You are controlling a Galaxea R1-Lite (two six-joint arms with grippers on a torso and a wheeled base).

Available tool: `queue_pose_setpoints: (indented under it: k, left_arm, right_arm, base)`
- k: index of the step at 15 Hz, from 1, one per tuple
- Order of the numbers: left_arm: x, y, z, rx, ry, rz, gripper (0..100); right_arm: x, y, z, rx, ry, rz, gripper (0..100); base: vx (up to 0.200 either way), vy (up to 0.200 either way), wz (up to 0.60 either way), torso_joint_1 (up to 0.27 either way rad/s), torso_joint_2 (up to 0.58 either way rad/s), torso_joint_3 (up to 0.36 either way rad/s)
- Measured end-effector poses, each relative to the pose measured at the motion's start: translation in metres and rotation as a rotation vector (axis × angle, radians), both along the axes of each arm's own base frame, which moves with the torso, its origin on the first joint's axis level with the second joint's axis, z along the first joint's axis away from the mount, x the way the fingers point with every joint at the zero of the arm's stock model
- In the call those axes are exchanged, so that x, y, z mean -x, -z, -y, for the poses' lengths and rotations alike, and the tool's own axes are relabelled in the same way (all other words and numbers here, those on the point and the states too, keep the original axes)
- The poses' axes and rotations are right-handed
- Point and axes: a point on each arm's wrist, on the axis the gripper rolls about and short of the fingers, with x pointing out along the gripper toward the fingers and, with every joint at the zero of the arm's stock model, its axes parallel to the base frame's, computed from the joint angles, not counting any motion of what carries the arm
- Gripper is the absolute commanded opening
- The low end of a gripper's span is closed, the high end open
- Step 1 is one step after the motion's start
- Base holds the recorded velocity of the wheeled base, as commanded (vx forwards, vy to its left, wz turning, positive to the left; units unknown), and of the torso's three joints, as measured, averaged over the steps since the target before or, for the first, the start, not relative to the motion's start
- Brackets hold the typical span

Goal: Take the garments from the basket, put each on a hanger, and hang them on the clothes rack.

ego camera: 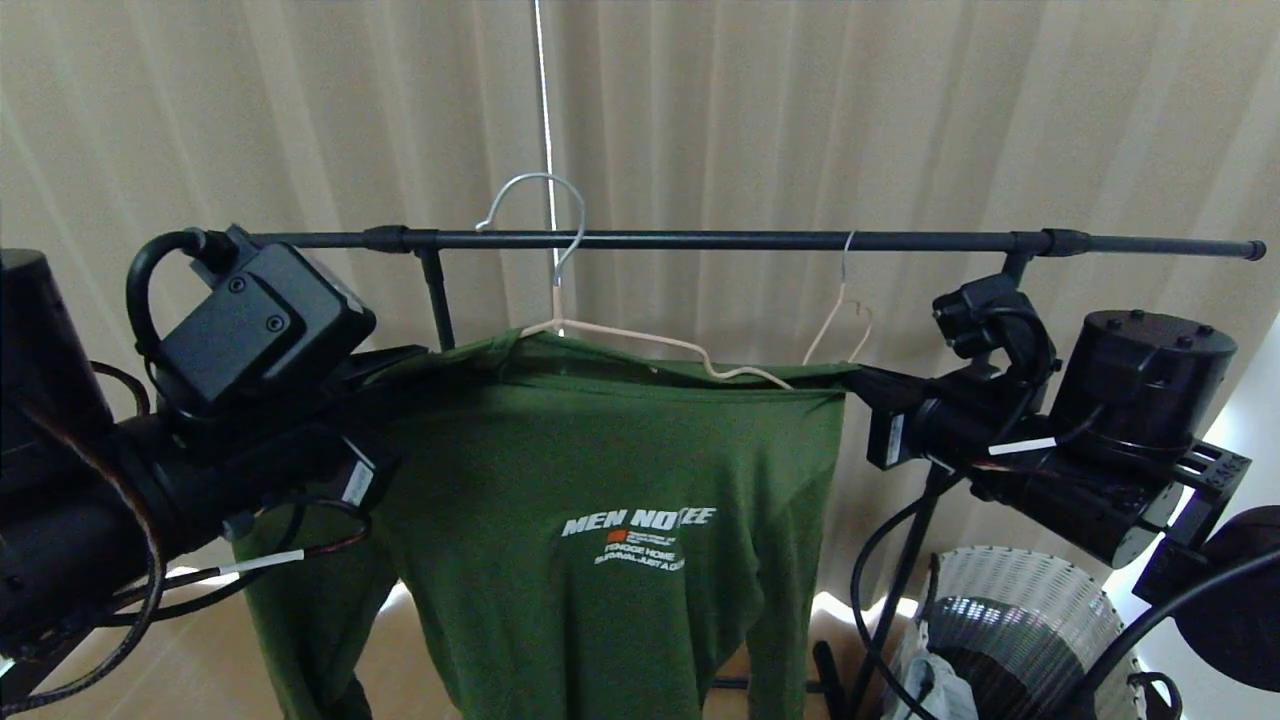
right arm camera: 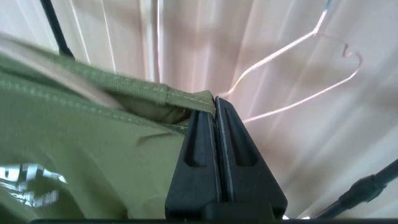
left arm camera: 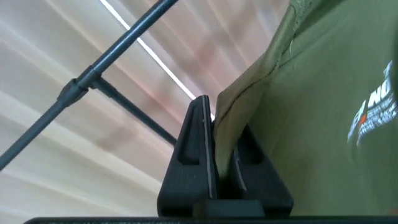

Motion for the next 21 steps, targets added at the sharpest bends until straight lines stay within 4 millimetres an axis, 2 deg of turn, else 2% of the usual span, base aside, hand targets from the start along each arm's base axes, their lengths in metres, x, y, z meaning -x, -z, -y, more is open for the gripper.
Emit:
queue_pose_setpoints:
  k: [2, 8, 13, 14, 21]
  left_arm:
    - [0.001, 0.005, -0.001, -0.018, -0.004, -0.014, 0]
    - [-0.006, 0.01, 0.0, -0.006, -0.115, -0.041, 0]
    - [-0.011, 0.006, 0.002, 0.058, -0.17, -0.013, 0]
    - [-0.011, 0.006, 0.002, 0.06, -0.17, -0.01, 0]
    - [-0.02, 0.005, 0.006, 0.131, -0.185, 0.025, 0]
  right_arm:
    - [0.001, -0.003, -0.003, -0.003, -0.01, 0.007, 0]
    - [0.037, -0.006, -0.05, -0.01, -0.215, 0.016, 0]
    - [0.048, -0.009, -0.057, -0.017, -0.264, 0.022, 0]
    - [0.049, -0.009, -0.058, -0.017, -0.27, 0.023, 100]
    - [0.059, -0.008, -0.052, -0.017, -0.275, 0.021, 100]
  base:
    - [0.0, 0.0, 0.0, 0.0, 0.0, 0.0]
    - [0.0, 0.0, 0.0, 0.0, 0.0, 0.0]
    - [0.0, 0.0, 0.0, 0.0, 0.0, 0.0]
    - [0.0, 0.0, 0.0, 0.0, 0.0, 0.0]
    - [0.0, 0.0, 0.0, 0.0, 0.0, 0.0]
